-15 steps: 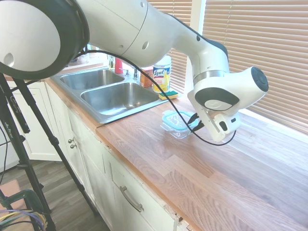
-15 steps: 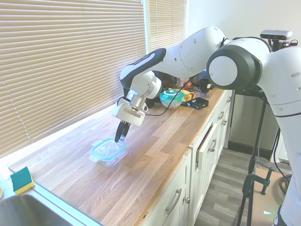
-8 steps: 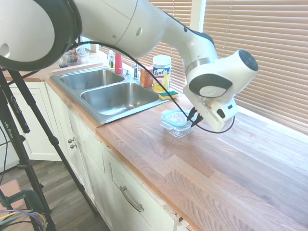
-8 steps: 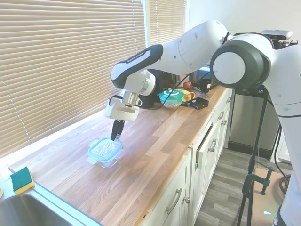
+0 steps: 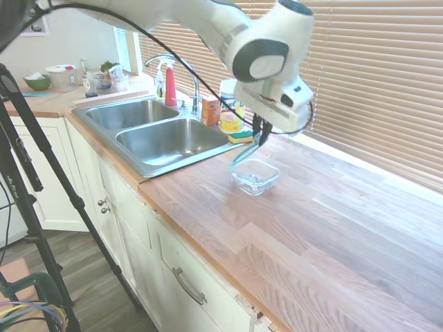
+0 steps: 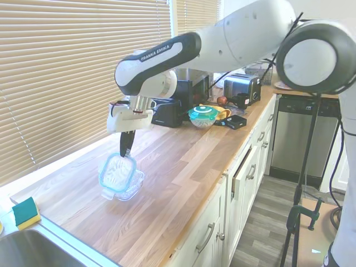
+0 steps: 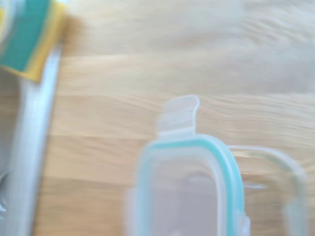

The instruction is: Uncover the lid of the food container

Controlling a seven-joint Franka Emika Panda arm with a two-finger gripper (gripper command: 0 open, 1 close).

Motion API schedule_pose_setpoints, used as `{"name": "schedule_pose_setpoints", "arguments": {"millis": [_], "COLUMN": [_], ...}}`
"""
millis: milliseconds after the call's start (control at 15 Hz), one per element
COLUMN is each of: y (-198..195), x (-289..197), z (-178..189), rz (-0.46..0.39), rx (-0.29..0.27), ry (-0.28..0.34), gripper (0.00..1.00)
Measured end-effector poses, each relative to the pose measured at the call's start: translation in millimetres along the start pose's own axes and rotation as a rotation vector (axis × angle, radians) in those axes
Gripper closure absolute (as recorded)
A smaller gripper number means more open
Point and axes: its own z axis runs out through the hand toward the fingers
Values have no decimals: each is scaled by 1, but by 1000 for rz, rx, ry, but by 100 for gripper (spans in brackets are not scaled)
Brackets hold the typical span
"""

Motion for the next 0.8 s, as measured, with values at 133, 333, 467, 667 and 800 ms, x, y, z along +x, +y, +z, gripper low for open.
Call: {"name": "schedule_pose_setpoints", "arguments": {"millis": [133, 333, 467, 667, 800], "y": [-18, -36, -43, -43, -36], "x": [-30, -69, -98, -149, -168], "z": [-4, 3, 20, 56, 76], "rz": [-45, -130, -215, -326, -368], "rx": [-13, -66, -135, -240, -291], "ry": [15, 44, 90, 146, 156], "gripper": [100, 100, 100, 100, 100]}}
